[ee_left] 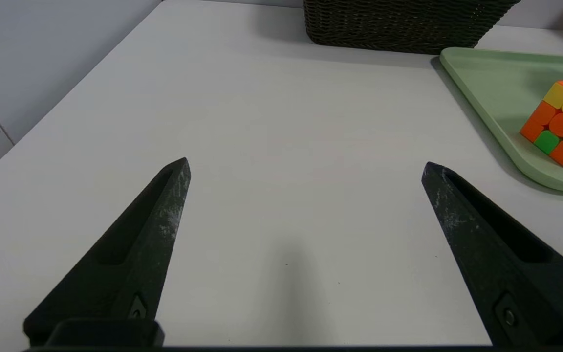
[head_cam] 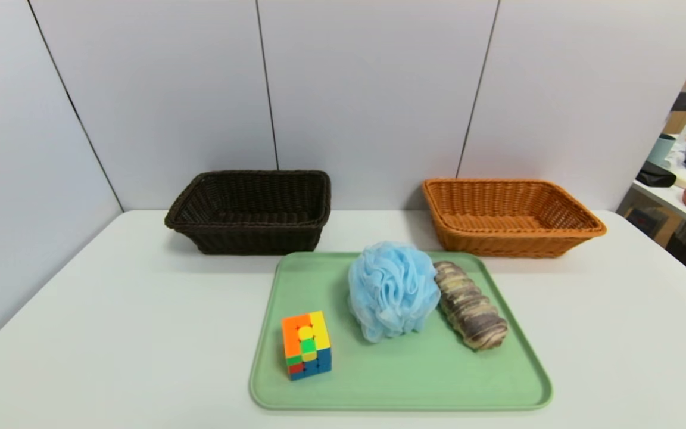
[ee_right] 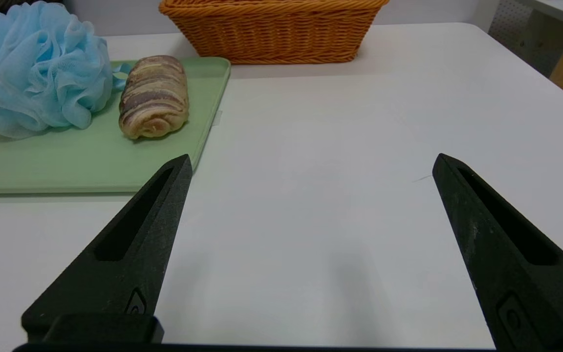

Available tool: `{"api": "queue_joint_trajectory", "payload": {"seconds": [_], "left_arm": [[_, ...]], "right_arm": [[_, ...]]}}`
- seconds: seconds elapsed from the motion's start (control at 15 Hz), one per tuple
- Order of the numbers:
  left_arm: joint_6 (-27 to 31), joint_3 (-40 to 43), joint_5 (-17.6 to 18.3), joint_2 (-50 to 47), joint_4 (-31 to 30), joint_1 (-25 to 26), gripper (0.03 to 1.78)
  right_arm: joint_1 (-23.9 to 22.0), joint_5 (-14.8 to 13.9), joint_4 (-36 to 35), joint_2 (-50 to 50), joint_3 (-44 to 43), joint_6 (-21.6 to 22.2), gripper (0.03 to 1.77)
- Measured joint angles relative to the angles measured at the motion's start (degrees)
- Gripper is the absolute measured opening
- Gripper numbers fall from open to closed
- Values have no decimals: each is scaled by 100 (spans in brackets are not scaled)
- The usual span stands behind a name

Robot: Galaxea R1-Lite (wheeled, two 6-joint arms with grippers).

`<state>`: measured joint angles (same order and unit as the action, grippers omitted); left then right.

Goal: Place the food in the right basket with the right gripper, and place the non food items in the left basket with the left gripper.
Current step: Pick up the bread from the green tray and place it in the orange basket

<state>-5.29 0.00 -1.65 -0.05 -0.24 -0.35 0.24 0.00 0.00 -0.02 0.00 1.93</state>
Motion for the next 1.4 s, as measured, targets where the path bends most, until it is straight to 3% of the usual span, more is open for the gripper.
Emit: {"api": "queue_joint_trajectory", "payload": {"seconds": [0.4,0.6,0.93,1.4], "left_arm": [[96,-33,27,0,0,0,169],[433,-653,143,0,319,2,169],[686,-2466,635,467,1487,0,169],[1028,-5250,1363,3012,1468,2,169]], "right_arm": [[0,-13,-27,0,-2,-80,170],[-6,-10,369,5,-514,-129,170],[-6,241,2011,779,-2868,-313,170],[-9,970,2400,3699,-6546,-773,170]]}}
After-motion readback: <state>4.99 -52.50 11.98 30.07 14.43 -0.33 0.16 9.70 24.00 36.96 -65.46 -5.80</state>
